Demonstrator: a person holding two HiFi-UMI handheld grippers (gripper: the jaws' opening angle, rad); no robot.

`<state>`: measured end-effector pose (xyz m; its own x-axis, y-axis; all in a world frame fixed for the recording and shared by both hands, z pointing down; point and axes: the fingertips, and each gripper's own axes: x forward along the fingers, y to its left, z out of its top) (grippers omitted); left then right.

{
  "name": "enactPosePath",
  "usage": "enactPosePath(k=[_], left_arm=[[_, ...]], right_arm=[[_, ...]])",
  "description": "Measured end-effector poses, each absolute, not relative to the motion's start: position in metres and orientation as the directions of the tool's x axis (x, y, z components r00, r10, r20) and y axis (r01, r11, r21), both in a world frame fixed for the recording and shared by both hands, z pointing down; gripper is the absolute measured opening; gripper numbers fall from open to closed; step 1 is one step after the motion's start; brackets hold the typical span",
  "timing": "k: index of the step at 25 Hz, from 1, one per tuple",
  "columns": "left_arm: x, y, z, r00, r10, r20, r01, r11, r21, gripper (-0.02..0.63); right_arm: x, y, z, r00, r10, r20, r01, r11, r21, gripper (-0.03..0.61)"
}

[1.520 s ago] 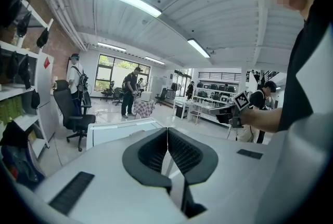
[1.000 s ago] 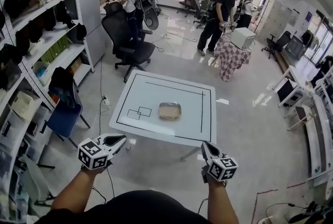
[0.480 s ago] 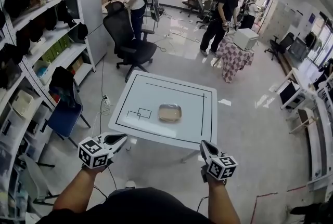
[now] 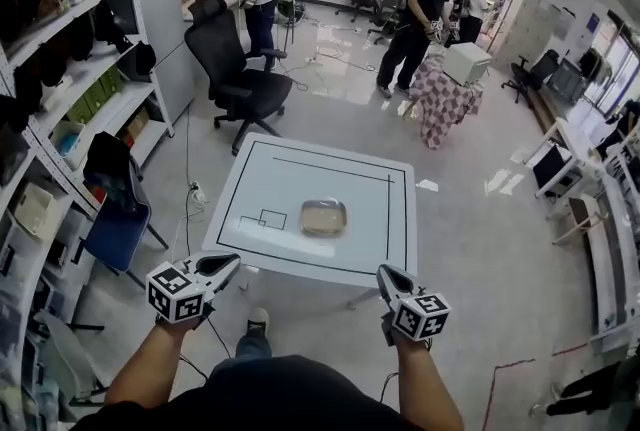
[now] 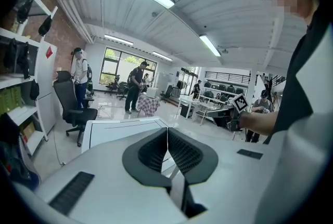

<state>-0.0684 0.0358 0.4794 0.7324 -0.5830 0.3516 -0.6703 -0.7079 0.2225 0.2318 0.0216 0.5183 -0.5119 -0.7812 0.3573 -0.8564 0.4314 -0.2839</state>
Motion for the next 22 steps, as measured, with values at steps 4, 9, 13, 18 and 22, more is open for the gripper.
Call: enactPosePath(k=[4, 9, 13, 18, 22], left_arm=[[-0.065, 0.007, 0.481, 0.752, -0.566, 0.338, -0.649, -0.723, 0.236, 0.021], [-0.071, -0.034, 0.487, 0.767, -0.541, 0.345, -0.629, -0.739, 0.241, 0.021], [-0.079, -0.069, 0.495, 0.774, -0.521, 0.36, -0.617, -0.747, 0.248, 0.021], [-0.08, -0.109, 0.5, 0.788, -0.49, 0.372, -0.594, -0.763, 0.254, 0.021], [-0.078, -0.138, 0.498, 0.799, -0.474, 0.369, -0.578, -0.774, 0.257, 0.021]], right_arm=[[0.232, 0.005, 0.518, -0.491, -0.792, 0.362, -0.868, 0.409, -0.281, 0.014], [0.225, -0.026, 0.528, -0.468, -0.796, 0.383, -0.88, 0.38, -0.287, 0.014], [0.214, -0.054, 0.531, -0.46, -0.795, 0.395, -0.884, 0.371, -0.283, 0.014], [0.206, -0.085, 0.533, -0.446, -0.801, 0.4, -0.89, 0.351, -0.29, 0.014], [0.204, -0.102, 0.538, -0.433, -0.802, 0.411, -0.896, 0.332, -0.296, 0.014]])
